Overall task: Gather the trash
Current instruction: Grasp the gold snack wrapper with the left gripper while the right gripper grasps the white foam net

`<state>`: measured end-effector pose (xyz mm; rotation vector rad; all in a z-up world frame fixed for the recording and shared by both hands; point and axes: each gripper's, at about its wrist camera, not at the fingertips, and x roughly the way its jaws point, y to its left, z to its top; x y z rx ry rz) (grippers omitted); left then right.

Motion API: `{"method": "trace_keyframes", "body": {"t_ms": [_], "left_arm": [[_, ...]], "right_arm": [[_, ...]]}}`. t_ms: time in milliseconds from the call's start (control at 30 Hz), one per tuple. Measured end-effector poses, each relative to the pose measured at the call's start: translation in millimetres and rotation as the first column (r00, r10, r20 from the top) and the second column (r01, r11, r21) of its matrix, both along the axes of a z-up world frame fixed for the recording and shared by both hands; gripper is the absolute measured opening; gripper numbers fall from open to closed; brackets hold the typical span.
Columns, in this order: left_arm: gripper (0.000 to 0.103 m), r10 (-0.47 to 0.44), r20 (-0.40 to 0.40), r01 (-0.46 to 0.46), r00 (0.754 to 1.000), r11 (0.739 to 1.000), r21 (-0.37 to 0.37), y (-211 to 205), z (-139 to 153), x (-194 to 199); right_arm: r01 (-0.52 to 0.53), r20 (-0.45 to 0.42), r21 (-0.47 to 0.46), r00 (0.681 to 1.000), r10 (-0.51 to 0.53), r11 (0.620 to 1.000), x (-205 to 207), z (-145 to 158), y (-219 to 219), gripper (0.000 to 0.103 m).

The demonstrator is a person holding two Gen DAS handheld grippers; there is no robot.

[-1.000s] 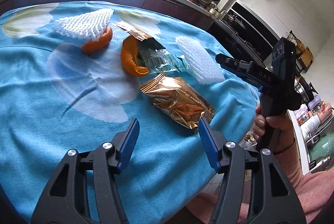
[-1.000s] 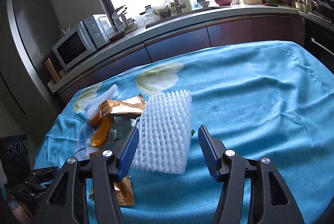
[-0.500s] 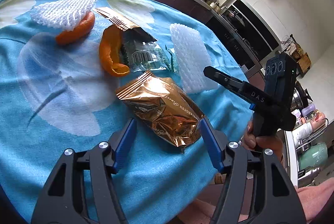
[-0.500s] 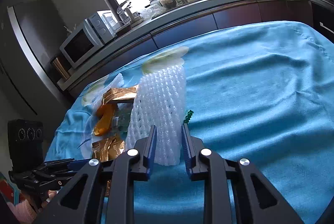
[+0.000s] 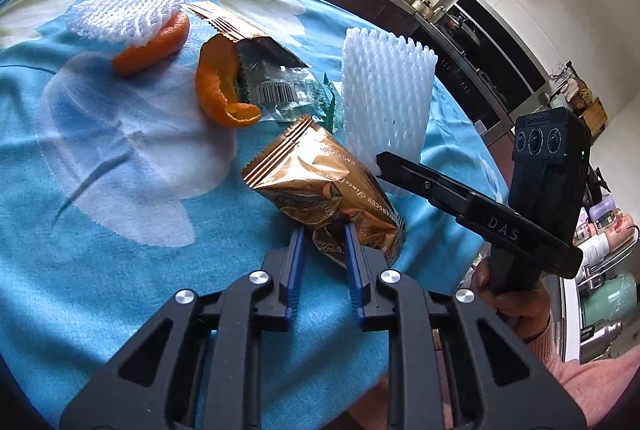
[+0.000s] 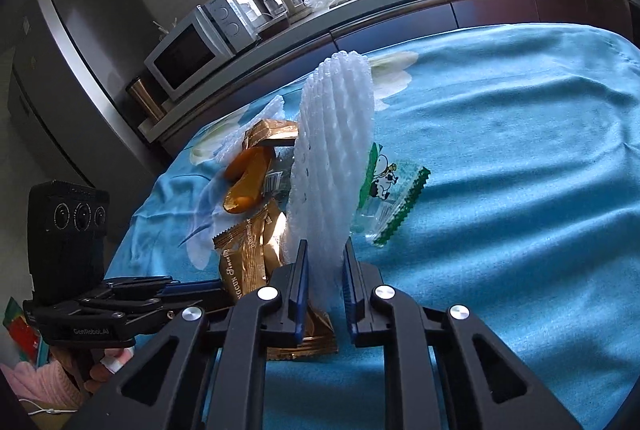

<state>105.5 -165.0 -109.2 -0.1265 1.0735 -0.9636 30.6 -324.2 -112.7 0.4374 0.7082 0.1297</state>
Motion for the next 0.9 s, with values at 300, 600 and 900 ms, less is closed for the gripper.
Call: {"method": "trace_keyframes", "body": {"t_ms": [300, 600, 900], "left_arm": [[0.013, 0.026, 0.028, -0.025, 0.999, 0.998, -0.053, 28, 10, -5], [0.011, 0.115, 0.063, -0.11, 0.991, 0.99, -0.086, 84, 24, -8], [0.009, 0.242, 0.134, -0.229, 0.961, 0.968, -0.099, 146, 43, -19]], "right_arm": [[-0.05, 0.029, 0.013, 0.998, 0.05, 0.999, -1, 11, 15, 0.013], [-0.118, 0.075, 0.001, 0.99, 0.117, 0.993, 7, 27, 41, 0.012], [-0.201, 0.116, -0.011, 0.973, 0.2, 0.98, 25, 40, 74, 0.012]]}}
